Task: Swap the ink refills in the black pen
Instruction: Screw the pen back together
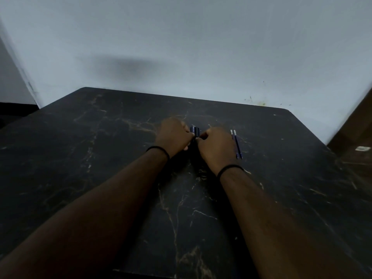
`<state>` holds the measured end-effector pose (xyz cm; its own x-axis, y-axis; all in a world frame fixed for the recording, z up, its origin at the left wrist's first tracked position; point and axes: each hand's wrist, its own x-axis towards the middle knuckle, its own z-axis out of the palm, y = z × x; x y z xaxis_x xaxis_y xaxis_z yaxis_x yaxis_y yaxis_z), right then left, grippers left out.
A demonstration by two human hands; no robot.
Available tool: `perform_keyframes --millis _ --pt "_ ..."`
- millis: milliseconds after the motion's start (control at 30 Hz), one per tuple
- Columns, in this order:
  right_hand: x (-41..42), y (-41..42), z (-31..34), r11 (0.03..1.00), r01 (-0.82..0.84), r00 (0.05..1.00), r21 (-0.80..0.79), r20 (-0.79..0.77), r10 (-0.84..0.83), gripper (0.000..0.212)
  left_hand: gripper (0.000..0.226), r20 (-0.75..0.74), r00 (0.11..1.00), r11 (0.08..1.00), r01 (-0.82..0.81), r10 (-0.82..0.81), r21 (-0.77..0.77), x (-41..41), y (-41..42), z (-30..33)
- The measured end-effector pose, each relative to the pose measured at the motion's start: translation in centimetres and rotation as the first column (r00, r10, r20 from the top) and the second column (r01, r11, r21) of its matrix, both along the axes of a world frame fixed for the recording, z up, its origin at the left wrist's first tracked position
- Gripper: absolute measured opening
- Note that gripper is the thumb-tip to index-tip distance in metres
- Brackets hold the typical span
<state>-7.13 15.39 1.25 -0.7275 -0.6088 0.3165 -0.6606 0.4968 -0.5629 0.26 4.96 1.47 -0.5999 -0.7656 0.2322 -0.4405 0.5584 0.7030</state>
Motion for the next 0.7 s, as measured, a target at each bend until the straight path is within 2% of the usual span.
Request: perform_keyframes --millis 433,700 --pt "-0.15 0.17 -0.18 0.999 0.0 1.0 -0.035 0.024 0.001 0.016 0.027 -0.004 1.0 1.0 -0.001 0.001 0.01 -0.4 -0.16 -0.35" --pt "-0.35 -0.12 -0.45 0.998 0.025 0.998 -0.053 0.065 -0.021 0.022 0.023 -0.01 1.0 0.999 0.0 0.0 0.035 -0.43 -0.13 -0.43"
